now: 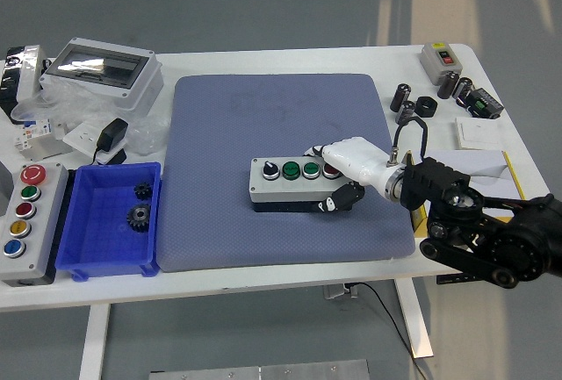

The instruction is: Pick up the button,place it on the desk,press the button,press the button

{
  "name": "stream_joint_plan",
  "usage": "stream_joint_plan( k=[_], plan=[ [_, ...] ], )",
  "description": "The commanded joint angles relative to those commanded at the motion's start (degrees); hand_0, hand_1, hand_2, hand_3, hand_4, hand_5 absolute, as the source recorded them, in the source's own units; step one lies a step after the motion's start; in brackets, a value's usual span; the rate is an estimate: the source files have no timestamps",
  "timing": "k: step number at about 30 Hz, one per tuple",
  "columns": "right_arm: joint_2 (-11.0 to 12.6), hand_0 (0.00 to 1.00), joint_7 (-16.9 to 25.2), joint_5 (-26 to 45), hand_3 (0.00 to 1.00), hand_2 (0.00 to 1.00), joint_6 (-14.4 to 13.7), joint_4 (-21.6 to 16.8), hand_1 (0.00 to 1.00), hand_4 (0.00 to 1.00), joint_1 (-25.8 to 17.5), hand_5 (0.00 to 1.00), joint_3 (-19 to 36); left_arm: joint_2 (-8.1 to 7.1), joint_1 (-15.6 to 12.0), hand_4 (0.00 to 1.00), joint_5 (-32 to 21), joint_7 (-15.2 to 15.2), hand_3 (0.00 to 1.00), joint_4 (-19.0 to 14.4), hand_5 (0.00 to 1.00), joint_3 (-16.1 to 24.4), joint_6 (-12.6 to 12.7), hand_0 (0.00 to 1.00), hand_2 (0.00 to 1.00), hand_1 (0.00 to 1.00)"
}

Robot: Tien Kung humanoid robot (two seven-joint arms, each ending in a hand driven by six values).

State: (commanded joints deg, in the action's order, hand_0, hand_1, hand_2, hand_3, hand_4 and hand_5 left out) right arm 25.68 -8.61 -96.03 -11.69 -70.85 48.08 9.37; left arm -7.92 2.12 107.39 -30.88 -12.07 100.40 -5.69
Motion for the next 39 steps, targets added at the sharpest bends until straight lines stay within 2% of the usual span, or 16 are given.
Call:
stream_joint_plan(
  k=[1, 2, 7, 8, 19, 20, 29, 39],
  plan=[
    [0.0, 0.661, -0.1, 0.2, 0.716, 0.679, 0.1, 0.0, 0.664, 0.032, 0.0, 0.002, 0.0, -0.01, 0.0, 0.627, 0.0, -0.1, 0.626, 0.0, 0.175, 0.0, -0.1, 0.687, 0.575, 0.640],
    [0.1, 0.753, -0.1, 0.3, 0.832, 0.799, 0.2, 0.0, 0.770, 0.238, 0.0, 0.017, 0.0, -0.02, 0.0, 0.626, 0.0, -0.1, 0.625, 0.0, 0.179, 0.0, -0.1, 0.687, 0.575, 0.640],
    [0.3, 0.753, -0.4, 1.0, 0.832, 0.799, 0.3, -0.3, 0.770, 0.238, 0.0, 0.017, 0.0, 0.01, 0.0, 0.626, 0.0, -0.5, 0.625, -0.1, 0.179, 0.0, -0.4, 0.687, 0.575, 0.640],
    [0.3, 0.796, -0.4, 1.1, 0.893, 0.820, 0.3, -0.4, 0.795, 0.333, 0.0, 0.024, 0.0, 0.02, 0.0, 0.625, 0.0, -0.6, 0.625, -0.1, 0.181, 0.0, -0.4, 0.687, 0.574, 0.639],
    [0.9, 0.818, -0.2, 3.1, 0.909, 0.837, 0.3, -1.2, 0.816, 0.356, 0.1, 0.009, -0.1, -0.02, -0.1, 0.625, -0.1, -0.4, 0.626, 0.0, 0.180, -0.1, -0.5, 0.687, 0.574, 0.640],
    [0.9, 0.836, -0.2, 3.3, 0.929, 0.855, 0.3, -1.3, 0.831, 0.407, 0.1, 0.017, -0.1, -0.01, -0.1, 0.624, 0.0, -0.4, 0.628, 0.0, 0.176, -0.1, -0.5, 0.687, 0.575, 0.641],
    [1.4, 0.838, -0.1, 6.9, 0.929, 0.855, 1.8, -2.6, 0.833, 0.423, 0.4, 0.009, 0.7, 0.05, -0.2, 0.623, -0.1, -0.5, 0.626, 0.0, 0.175, -0.3, -0.6, 0.687, 0.574, 0.641],
    [2.0, 0.826, -0.3, 7.6, 0.933, 0.857, 2.6, -3.1, 0.833, 0.434, 0.7, 0.002, 1.1, 0.07, -0.2, 0.624, -0.1, -0.5, 0.625, 0.0, 0.167, -0.2, -0.8, 0.689, 0.573, 0.642]
  ],
)
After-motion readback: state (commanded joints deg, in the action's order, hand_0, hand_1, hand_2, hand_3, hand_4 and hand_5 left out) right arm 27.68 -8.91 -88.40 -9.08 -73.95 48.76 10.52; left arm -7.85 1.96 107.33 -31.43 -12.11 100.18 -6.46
